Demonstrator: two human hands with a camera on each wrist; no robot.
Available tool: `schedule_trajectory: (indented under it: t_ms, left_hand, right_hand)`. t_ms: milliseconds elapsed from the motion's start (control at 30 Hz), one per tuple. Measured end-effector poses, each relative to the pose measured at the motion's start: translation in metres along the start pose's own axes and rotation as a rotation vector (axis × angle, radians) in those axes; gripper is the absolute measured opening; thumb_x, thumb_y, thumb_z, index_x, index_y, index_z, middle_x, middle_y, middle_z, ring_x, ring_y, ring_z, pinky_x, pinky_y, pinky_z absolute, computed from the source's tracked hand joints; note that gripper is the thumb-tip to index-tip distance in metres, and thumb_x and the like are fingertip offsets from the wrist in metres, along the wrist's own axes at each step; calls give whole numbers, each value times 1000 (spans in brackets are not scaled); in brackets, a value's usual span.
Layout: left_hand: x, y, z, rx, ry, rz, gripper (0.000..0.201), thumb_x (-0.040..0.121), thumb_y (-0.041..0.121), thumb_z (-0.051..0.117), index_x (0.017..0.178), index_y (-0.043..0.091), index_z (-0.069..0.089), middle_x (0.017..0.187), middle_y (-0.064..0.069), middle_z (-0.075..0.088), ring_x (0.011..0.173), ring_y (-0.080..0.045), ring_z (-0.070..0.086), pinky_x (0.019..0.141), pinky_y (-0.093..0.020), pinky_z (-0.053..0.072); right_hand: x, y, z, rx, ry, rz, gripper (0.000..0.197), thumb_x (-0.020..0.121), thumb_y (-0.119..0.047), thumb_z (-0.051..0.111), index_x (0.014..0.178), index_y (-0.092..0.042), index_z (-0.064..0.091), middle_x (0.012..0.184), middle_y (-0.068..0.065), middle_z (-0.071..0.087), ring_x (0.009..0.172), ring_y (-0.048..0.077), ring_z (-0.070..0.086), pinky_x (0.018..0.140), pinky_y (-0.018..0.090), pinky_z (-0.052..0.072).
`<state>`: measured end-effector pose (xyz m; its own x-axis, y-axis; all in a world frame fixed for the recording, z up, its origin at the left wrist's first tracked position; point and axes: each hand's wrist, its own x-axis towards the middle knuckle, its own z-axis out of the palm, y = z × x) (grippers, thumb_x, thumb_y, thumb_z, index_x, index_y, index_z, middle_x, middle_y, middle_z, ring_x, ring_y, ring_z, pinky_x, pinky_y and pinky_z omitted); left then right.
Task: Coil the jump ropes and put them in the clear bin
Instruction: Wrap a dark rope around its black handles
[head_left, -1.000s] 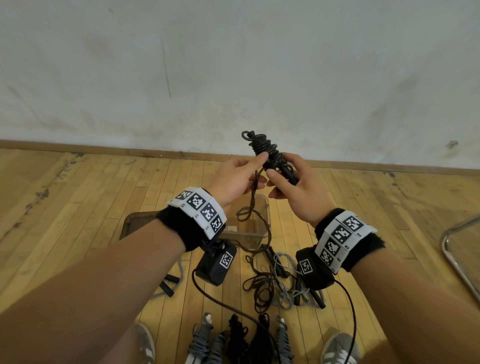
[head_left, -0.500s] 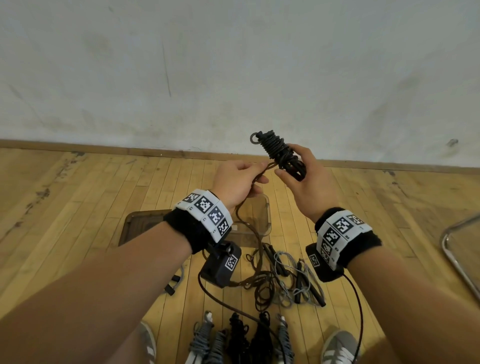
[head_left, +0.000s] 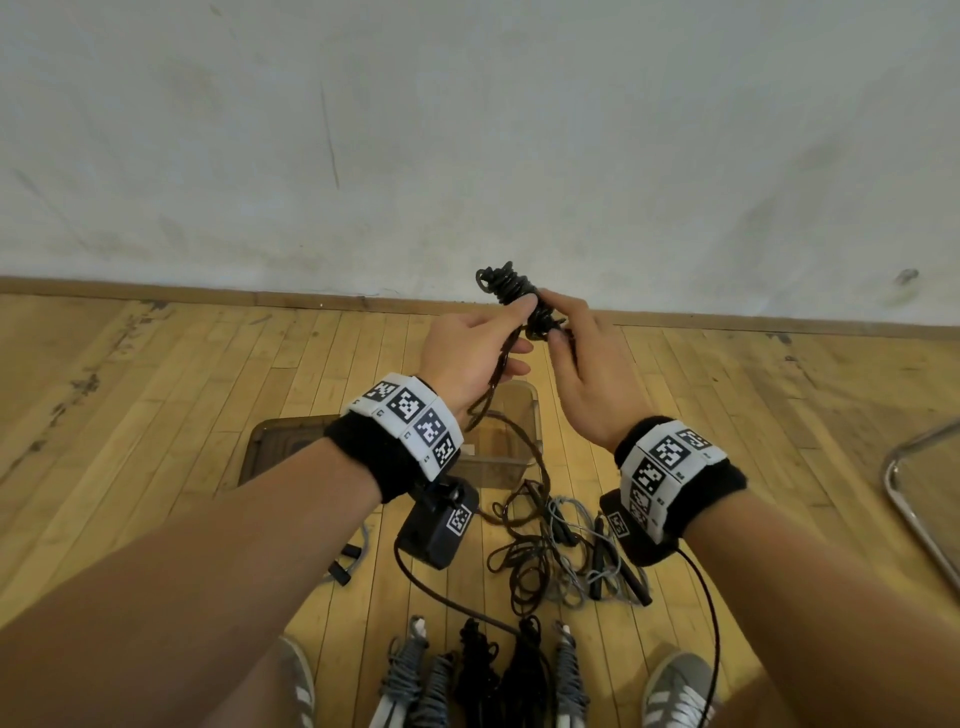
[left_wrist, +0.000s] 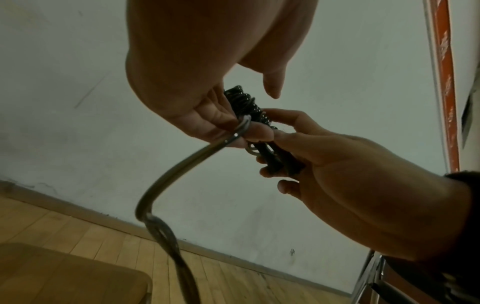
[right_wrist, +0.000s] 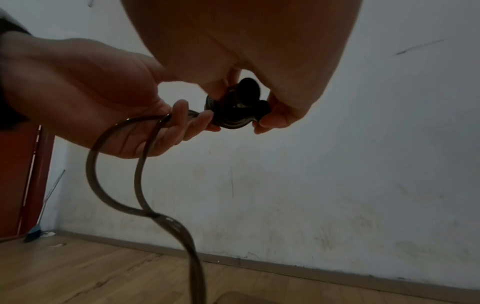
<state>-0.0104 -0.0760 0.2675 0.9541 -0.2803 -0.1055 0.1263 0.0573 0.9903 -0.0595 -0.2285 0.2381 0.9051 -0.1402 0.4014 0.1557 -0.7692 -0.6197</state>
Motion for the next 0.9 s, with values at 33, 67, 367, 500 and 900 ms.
schedule_trajectory:
  t_ms: [33,67,367,500,900]
  left_hand:
    - [0,0,0,-5,5,-4,34,91,48,73,98,16,79,86,-6,79,67,-18,72,70,-32,62]
    - [0,-1,0,-8,13,-3,34,91,48,73,97,16,80,86,-7,79,65,-17,72,69,-31,61]
    - [3,6,-3,-46,-81,15,36,101,39,63,109,7,77,97,-10,79,69,-12,67,69,-24,57]
    - [2,4,-2,-26,-84,27,34,102,38,61,108,8,76,99,-12,79,70,-12,70,72,-25,57]
    - [8,-1,-10,121,-18,-51,36,92,48,72,100,13,75,84,-4,79,73,-17,77,69,-27,63]
  right_hand:
    - [0,0,0,11,-13,-8,44,105,-24,47,147,-33,41,118,5,57,106,14,51,84,24,39]
    - [-1,-2,0,31,-25,-17,45,102,-24,52,145,-35,42,119,5,56,106,15,52,85,26,42]
    - [3,-15,-15,621,-95,273,66,97,-25,67,152,-30,31,115,6,69,94,18,71,79,26,54]
    - [2,-18,-18,760,-121,350,35,104,-21,56,139,-23,50,99,6,77,84,26,74,80,41,59]
    - [0,-6,-15,346,-77,145,40,101,-23,62,140,-20,54,99,-1,75,83,11,75,80,36,62]
